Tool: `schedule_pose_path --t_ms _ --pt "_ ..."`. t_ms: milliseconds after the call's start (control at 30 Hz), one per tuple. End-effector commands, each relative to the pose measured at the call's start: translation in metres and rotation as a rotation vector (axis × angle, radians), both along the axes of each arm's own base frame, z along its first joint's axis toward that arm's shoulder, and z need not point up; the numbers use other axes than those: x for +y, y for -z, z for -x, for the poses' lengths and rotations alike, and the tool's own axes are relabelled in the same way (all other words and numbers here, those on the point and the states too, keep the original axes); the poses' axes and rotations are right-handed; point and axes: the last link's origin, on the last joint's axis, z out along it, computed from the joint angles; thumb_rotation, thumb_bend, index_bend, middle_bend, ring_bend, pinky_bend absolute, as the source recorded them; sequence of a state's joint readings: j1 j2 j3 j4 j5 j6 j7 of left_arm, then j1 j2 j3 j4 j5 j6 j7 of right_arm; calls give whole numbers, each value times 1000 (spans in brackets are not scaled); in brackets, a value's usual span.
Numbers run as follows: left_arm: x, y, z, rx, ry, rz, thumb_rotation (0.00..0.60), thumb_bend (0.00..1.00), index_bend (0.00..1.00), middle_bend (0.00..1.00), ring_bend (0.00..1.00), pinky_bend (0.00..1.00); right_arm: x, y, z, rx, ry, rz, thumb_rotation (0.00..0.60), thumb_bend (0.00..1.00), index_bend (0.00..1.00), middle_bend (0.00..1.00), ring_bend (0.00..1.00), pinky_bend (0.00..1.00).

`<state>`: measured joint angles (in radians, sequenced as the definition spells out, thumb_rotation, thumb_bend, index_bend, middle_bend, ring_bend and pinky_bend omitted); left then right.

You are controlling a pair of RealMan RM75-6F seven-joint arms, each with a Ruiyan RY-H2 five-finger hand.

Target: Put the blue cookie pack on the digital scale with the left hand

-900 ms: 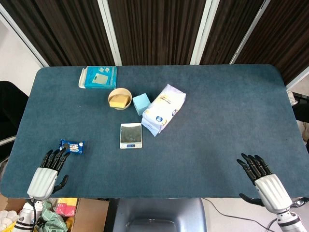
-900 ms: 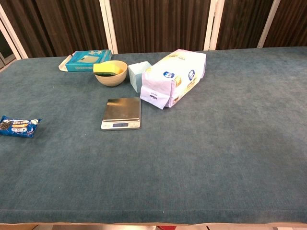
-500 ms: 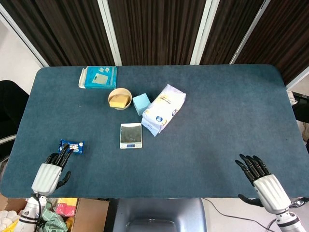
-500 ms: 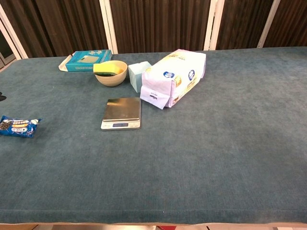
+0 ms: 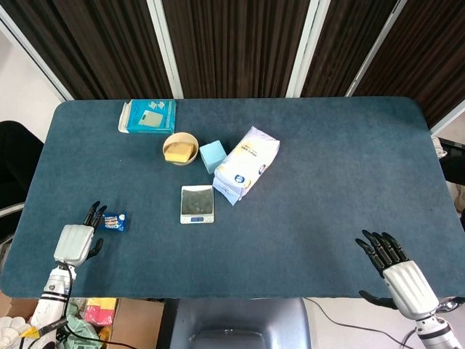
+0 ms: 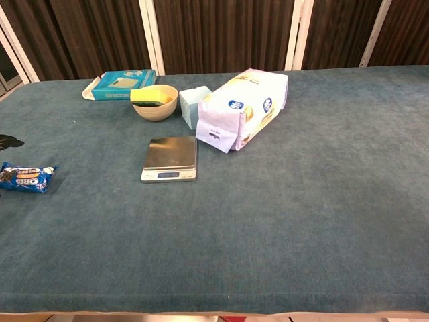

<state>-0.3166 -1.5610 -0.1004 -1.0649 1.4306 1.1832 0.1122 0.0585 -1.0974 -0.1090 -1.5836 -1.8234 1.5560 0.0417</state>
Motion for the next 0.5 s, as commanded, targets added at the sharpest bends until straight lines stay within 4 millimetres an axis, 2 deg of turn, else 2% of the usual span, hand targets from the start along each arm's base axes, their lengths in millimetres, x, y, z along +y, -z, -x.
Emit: schedule_pose_path --t_ms 33,100,300,500 --pt "10 4 4 -5 -28 -6 600 393 0 0 887 903 0 0 0 0 1 -1 600 173 0 0 0 0" --pt "13 5 5 -7 -32 -7 600 394 13 8 896 912 -1 0 0 1 1 -2 600 174 0 0 0 0" --pt "20 14 9 -14 -48 11 600 394 141 121 930 950 -2 1 0 3 6 0 600 173 0 0 0 0" --pt "30 18 8 -35 -42 -13 600 395 332 272 970 993 -2 0 1 1 10 4 600 174 0 0 0 0"
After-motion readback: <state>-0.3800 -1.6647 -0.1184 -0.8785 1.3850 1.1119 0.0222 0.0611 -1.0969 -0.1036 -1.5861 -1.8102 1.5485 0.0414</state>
